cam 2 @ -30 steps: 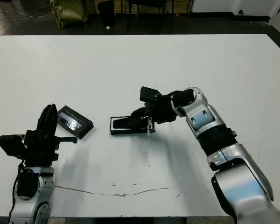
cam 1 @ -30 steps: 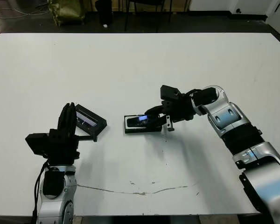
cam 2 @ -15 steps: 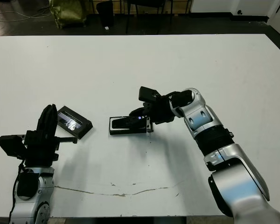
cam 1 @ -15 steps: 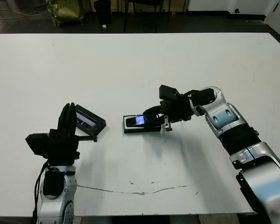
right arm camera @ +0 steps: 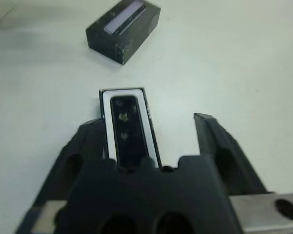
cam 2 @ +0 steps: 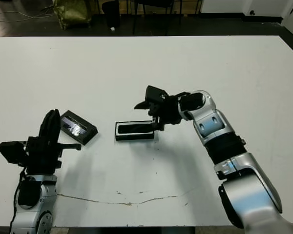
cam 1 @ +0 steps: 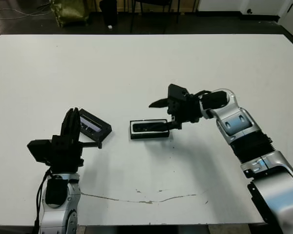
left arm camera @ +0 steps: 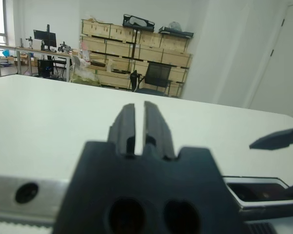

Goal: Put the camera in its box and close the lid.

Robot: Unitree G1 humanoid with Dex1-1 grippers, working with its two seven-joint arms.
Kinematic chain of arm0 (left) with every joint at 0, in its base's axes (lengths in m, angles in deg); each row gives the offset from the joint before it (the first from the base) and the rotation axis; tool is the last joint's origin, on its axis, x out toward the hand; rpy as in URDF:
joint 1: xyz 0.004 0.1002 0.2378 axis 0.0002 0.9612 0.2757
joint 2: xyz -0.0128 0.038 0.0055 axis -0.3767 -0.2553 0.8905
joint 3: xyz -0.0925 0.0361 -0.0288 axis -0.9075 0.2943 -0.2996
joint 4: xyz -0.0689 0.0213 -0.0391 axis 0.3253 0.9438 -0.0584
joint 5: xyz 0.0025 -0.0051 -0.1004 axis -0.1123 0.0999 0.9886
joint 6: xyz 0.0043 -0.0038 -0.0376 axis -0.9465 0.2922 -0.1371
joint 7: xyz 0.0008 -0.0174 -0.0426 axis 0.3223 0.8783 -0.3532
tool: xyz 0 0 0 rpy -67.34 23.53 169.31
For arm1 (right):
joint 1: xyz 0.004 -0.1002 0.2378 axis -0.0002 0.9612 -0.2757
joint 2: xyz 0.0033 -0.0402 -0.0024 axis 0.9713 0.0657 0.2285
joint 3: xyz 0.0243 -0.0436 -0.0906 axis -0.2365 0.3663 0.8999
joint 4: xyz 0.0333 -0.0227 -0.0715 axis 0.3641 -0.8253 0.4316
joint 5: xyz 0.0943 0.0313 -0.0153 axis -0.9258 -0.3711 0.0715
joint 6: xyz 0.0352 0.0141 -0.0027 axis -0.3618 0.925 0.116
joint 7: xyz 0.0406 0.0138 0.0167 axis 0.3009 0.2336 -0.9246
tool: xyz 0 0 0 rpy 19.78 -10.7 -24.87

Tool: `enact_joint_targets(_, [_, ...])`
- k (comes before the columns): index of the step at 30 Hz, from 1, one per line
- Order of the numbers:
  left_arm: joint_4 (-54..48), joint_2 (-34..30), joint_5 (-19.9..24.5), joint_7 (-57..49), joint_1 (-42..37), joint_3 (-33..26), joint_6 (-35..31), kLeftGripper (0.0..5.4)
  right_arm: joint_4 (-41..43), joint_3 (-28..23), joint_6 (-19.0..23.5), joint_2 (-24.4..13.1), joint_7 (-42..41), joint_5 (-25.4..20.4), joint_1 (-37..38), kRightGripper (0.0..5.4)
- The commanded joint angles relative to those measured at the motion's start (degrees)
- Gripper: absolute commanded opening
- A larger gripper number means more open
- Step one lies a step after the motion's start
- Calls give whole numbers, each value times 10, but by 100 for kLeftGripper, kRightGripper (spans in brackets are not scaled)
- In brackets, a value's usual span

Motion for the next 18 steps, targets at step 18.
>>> enact_joint_targets(18, [9,-4,-2,-2,7,-2,-1,0,368,-196,104,7,273,-89,218,481])
